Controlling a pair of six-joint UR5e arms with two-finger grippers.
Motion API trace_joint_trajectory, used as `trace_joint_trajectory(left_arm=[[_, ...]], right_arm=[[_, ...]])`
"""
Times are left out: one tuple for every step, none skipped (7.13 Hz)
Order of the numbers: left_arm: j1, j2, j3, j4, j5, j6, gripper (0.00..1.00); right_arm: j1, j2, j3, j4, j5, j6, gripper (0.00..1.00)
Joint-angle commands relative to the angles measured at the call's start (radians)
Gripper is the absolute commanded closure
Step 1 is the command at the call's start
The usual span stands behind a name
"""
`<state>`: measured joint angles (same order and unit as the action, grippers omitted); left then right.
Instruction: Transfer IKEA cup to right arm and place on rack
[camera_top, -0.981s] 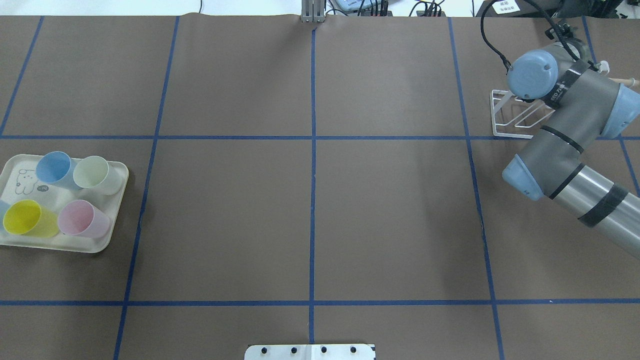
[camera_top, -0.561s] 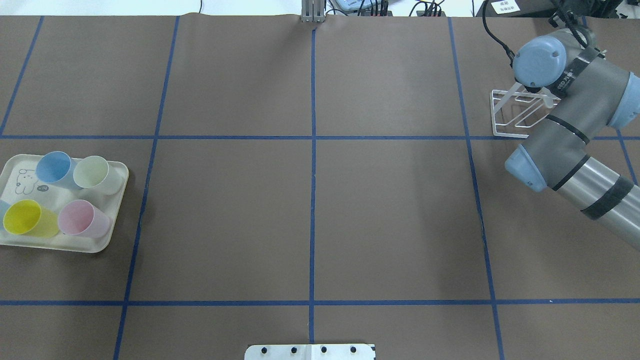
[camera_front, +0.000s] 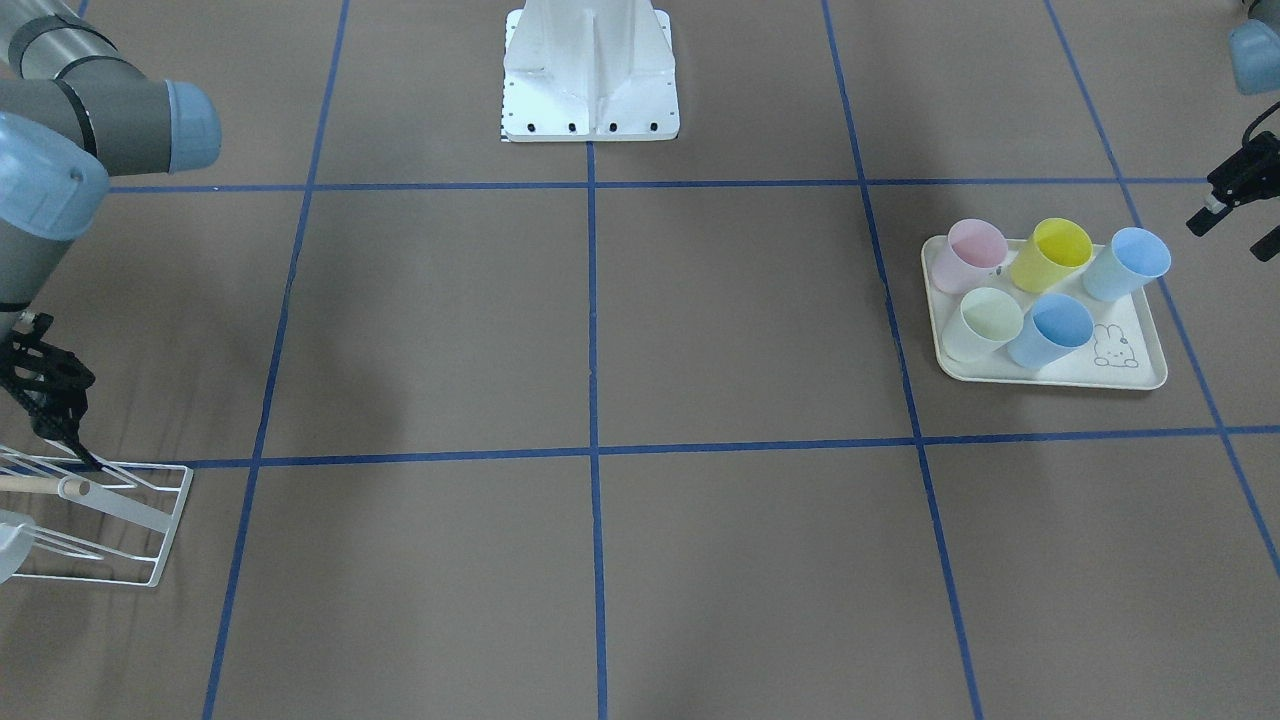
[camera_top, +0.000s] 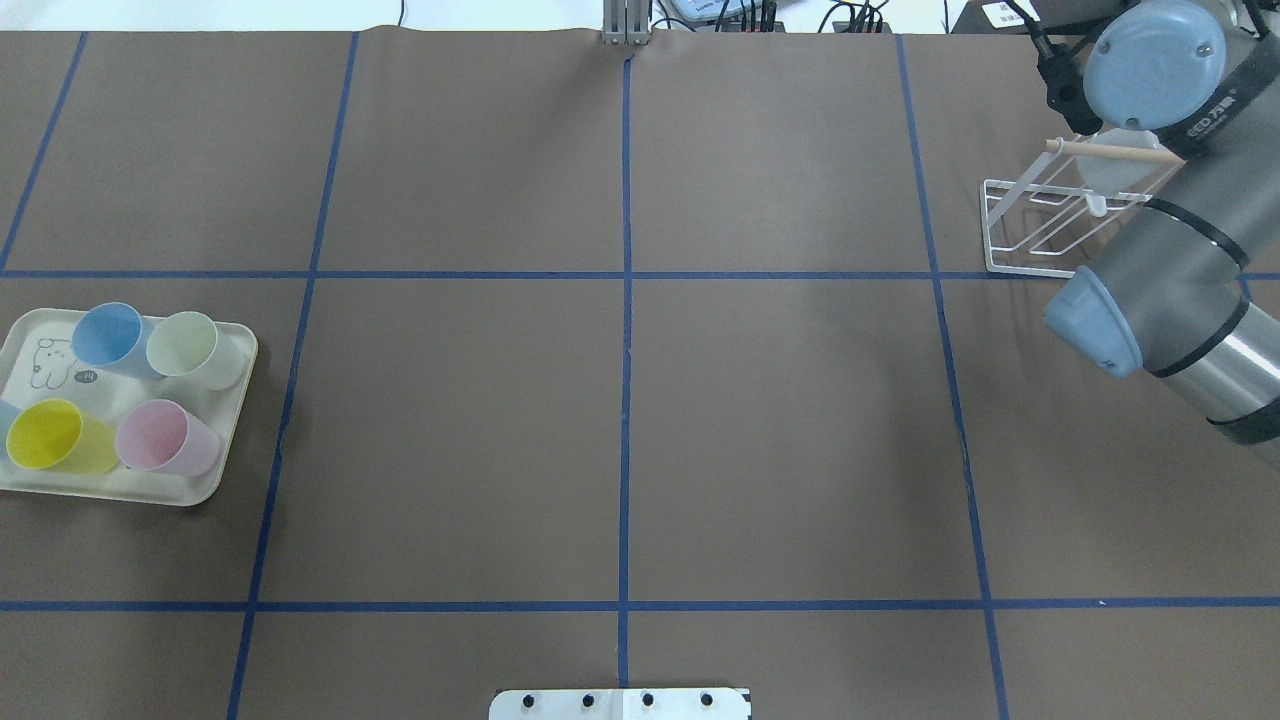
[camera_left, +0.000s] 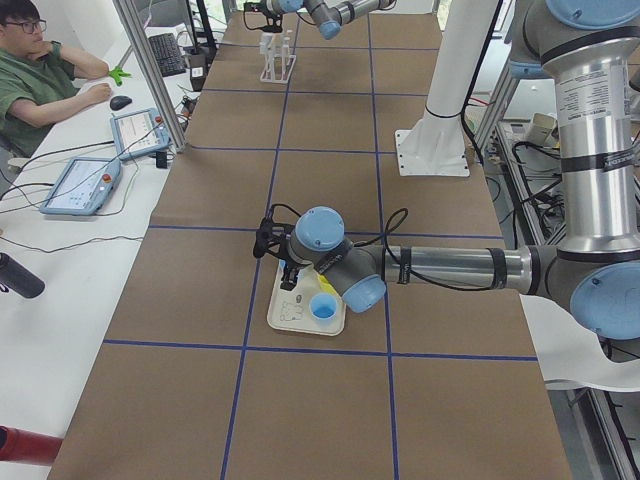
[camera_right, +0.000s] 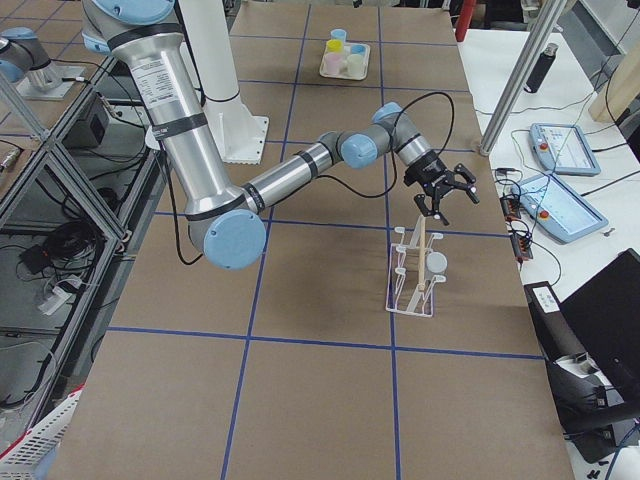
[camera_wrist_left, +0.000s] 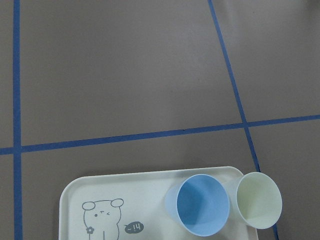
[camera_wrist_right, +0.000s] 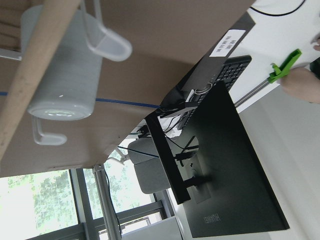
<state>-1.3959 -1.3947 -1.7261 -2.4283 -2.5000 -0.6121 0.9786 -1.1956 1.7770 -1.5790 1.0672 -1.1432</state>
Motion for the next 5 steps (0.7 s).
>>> trace_joint_trajectory(left_arm=[[0.000, -0.003, -0.003, -0.005, 0.006, 0.000, 0.00], [0.000, -0.009, -0.004, -0.009, 0.012, 0.000, 0.00], [0.000, -0.009, -0.007, -0.009, 0.013, 0.003, 0.00], [0.000, -0.010, -0.007, -0.009, 0.016, 0.006, 0.00], [0.000, -0.012, -0.012, -0.009, 0.056, 0.006, 0.00]], right_arm=[[0.002, -0.006, 0.109, -0.001, 0.141, 0.240, 0.01], [0.002, -0.009, 0.155, -0.003, 0.255, 0.423, 0.01], [0.002, -0.010, 0.189, -0.003, 0.366, 0.629, 0.01], [-0.006, -0.012, 0.208, 0.000, 0.478, 0.853, 0.01], [-0.038, -0.012, 0.226, 0.008, 0.567, 1.070, 0.01]])
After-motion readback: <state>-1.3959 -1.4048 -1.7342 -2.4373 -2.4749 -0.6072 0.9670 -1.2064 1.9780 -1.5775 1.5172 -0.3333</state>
